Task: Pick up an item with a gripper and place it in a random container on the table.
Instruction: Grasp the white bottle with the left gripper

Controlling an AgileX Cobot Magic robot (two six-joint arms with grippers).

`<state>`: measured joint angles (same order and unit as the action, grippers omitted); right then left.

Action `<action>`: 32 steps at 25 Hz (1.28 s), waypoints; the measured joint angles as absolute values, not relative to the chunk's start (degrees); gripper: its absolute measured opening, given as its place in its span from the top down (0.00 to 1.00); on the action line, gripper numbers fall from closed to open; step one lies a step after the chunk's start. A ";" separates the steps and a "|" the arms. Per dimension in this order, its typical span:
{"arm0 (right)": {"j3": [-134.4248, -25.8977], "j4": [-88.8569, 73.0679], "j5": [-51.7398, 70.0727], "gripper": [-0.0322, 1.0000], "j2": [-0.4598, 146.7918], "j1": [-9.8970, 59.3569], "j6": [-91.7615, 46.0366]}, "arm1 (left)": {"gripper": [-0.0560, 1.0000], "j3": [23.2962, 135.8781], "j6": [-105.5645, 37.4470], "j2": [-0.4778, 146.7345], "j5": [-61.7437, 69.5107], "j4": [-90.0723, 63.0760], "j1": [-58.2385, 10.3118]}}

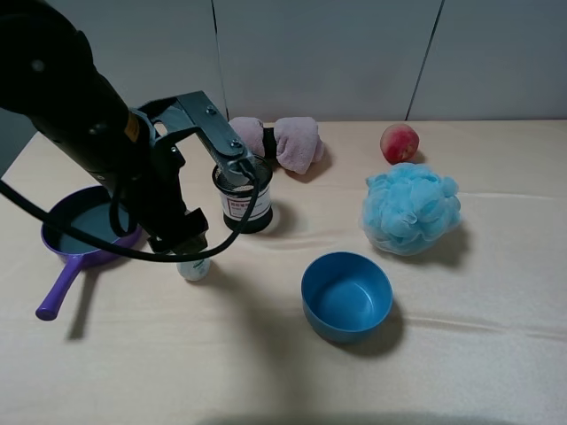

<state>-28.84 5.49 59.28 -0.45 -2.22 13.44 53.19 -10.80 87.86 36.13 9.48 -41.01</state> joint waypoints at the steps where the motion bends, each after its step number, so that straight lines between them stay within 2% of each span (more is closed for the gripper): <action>1: -28.84 5.49 59.28 0.30 -0.45 -2.22 13.44 | 0.11 53.19 -10.80 88.55 36.04 9.42 -40.87; 32: -28.84 5.27 59.28 0.30 -0.45 -2.22 13.44 | 0.11 53.67 -10.74 99.49 28.59 8.51 -39.45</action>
<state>-28.84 5.27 59.28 -0.45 -2.22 13.44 53.67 -10.74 99.49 28.59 8.51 -39.45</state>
